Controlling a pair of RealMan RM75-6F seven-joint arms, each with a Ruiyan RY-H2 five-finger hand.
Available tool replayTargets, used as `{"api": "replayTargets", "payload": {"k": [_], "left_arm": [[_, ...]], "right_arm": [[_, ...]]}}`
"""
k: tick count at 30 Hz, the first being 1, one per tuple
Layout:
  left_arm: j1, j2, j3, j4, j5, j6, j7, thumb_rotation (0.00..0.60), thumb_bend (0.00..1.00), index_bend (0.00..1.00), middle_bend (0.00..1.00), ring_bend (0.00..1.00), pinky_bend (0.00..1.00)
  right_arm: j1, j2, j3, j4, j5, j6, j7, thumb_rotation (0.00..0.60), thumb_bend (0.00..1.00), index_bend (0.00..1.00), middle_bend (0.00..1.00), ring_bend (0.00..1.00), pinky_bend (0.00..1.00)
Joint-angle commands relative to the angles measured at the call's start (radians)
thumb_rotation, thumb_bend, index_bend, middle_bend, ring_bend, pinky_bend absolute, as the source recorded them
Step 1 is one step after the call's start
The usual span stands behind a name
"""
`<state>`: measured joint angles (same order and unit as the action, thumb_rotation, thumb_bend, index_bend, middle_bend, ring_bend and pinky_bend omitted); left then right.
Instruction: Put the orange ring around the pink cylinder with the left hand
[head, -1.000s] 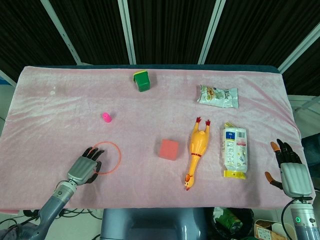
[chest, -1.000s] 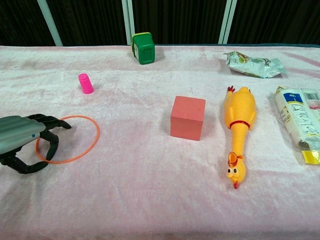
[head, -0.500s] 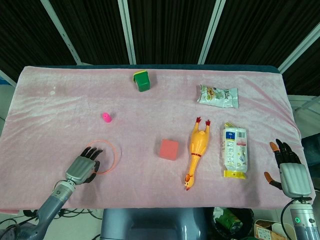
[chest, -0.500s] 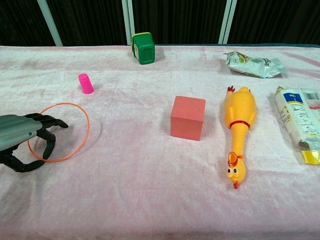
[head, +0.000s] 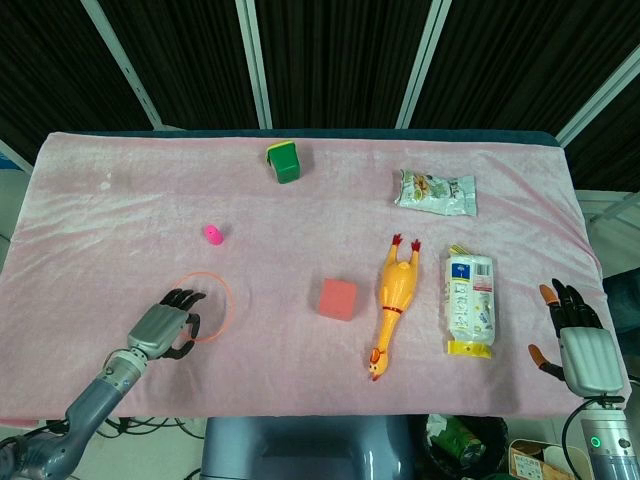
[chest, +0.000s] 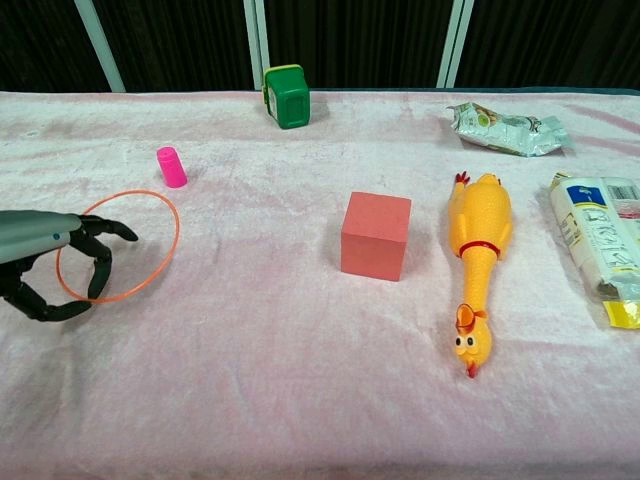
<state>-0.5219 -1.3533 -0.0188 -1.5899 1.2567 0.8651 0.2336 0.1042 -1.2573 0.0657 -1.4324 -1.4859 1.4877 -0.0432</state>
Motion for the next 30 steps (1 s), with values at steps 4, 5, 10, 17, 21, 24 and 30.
{"api": "replayTargets", "payload": {"k": [4,5,10,17,21,24,30], "left_arm": [[-0.062,0.106,-0.084,-0.060,-0.077,-0.043,-0.037,0.600,0.43,0.58,0.08,0.00,0.00],[-0.072,0.116,-0.097,-0.058,-0.096,-0.052,-0.042,0.600,0.43,0.58,0.08,0.00,0.00],[-0.137,0.144,-0.156,-0.012,-0.215,-0.122,-0.057,0.600,0.43,0.58,0.08,0.00,0.00],[-0.243,0.121,-0.185,0.115,-0.387,-0.275,-0.082,0.600,0.43,0.58,0.08,0.00,0.00],[-0.290,0.084,-0.191,0.203,-0.447,-0.341,-0.104,0.600,0.43,0.58,0.08,0.00,0.00],[-0.327,0.046,-0.188,0.279,-0.482,-0.393,-0.119,0.600,0.43,0.58,0.08,0.00,0.00],[-0.380,-0.011,-0.164,0.386,-0.528,-0.483,-0.144,0.600,0.43,0.58,0.08,0.00,0.00]], "right_arm": [[0.001,-0.002,-0.001,-0.005,0.003,-0.009,-0.010,0.600,0.18,0.00,0.00,0.00,0.18],[0.002,-0.003,-0.001,-0.006,0.003,-0.011,-0.012,0.600,0.18,0.00,0.00,0.00,0.18],[0.003,-0.002,-0.002,-0.007,0.005,-0.018,-0.020,0.600,0.18,0.00,0.00,0.00,0.18],[0.005,-0.005,0.000,-0.002,0.004,-0.023,-0.022,0.600,0.18,0.00,0.00,0.00,0.18],[0.005,-0.007,0.001,0.002,0.006,-0.024,-0.021,0.600,0.18,0.00,0.00,0.00,0.18],[0.005,-0.008,0.002,0.005,0.009,-0.027,-0.020,0.600,0.18,0.00,0.00,0.00,0.18],[0.007,-0.010,0.003,0.008,0.013,-0.034,-0.021,0.600,0.18,0.00,0.00,0.00,0.18]]}}
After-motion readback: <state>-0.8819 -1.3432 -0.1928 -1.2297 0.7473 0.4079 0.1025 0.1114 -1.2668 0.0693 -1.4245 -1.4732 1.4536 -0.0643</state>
